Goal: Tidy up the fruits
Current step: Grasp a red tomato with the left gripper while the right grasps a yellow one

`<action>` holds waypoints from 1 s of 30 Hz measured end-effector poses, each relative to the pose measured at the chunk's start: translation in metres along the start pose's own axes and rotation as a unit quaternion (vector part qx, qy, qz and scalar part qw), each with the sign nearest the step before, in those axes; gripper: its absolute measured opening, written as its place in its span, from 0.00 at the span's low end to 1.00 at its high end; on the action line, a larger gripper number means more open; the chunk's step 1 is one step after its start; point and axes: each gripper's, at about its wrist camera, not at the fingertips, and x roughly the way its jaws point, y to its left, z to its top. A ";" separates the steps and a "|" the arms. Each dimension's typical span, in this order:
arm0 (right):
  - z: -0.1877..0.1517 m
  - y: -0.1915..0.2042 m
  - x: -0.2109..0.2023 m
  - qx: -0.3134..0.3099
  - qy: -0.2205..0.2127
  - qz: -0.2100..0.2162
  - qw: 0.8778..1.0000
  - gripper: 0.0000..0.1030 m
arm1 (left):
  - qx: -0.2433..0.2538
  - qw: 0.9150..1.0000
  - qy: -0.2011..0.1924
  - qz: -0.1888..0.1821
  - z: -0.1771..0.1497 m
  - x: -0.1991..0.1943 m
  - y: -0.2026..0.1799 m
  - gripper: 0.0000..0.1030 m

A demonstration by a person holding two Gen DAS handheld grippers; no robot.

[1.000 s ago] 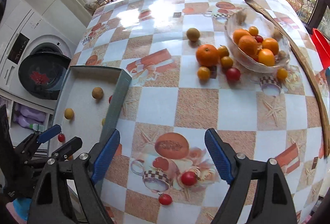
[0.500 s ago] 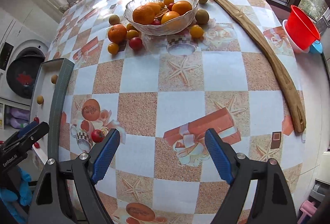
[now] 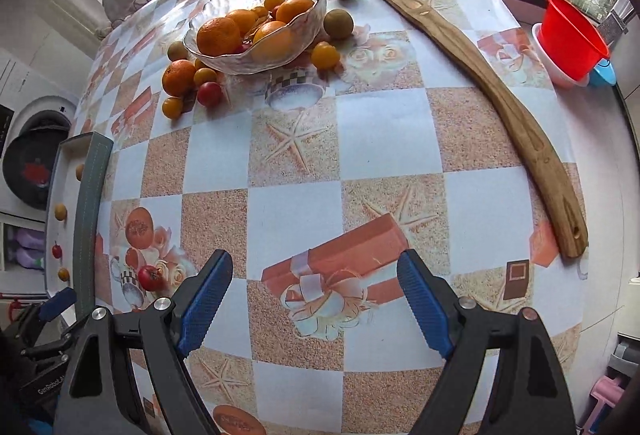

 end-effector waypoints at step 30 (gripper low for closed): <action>0.098 0.017 0.048 -0.142 -0.093 -0.077 0.982 0.57 | 0.009 1.000 -0.008 -0.009 -0.018 0.041 -0.026 0.71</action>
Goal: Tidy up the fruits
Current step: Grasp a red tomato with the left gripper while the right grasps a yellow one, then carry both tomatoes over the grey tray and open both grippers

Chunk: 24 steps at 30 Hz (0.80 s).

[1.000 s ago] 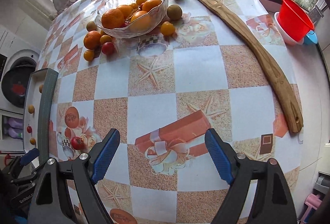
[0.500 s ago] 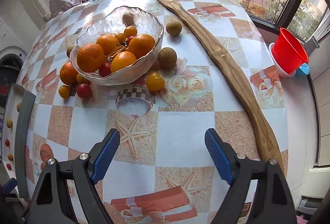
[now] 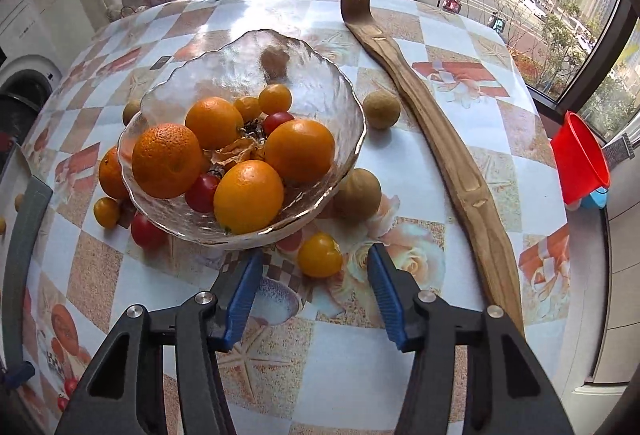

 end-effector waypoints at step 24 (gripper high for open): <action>-0.069 0.032 -0.056 0.070 0.073 0.122 0.987 0.21 | -0.008 0.996 0.025 -0.083 0.007 -0.013 0.017 0.20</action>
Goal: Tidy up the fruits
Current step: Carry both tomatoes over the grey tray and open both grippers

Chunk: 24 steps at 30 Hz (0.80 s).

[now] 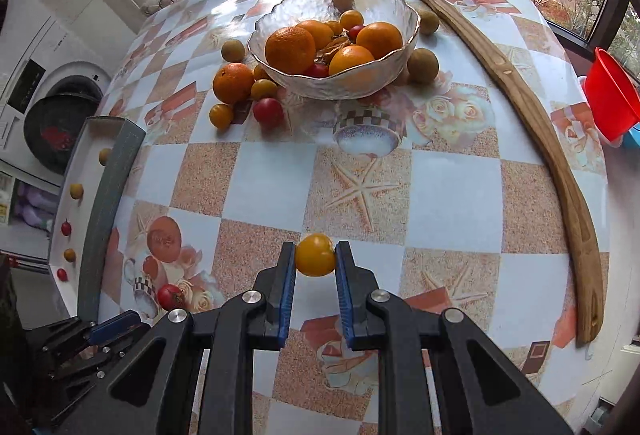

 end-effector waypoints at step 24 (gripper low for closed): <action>-0.005 0.177 0.013 0.009 -0.007 0.037 0.999 0.21 | 0.027 0.999 -0.043 0.004 0.034 -0.065 0.151 0.20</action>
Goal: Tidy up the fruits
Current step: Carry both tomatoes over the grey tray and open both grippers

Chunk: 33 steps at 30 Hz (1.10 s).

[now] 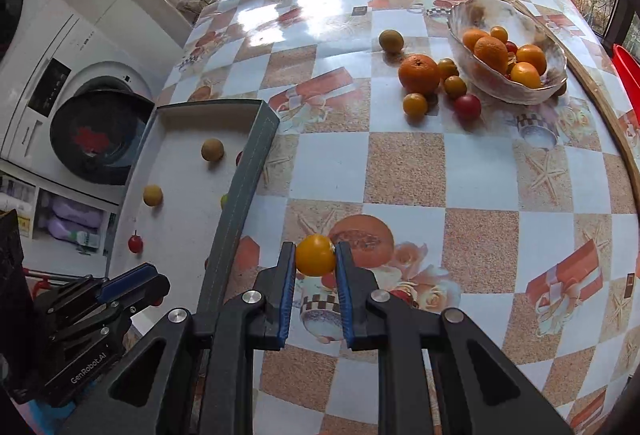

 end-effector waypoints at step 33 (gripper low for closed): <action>0.051 0.103 0.116 -0.065 0.077 -0.021 0.995 0.28 | -0.014 0.997 0.026 0.065 0.031 0.054 0.078 0.74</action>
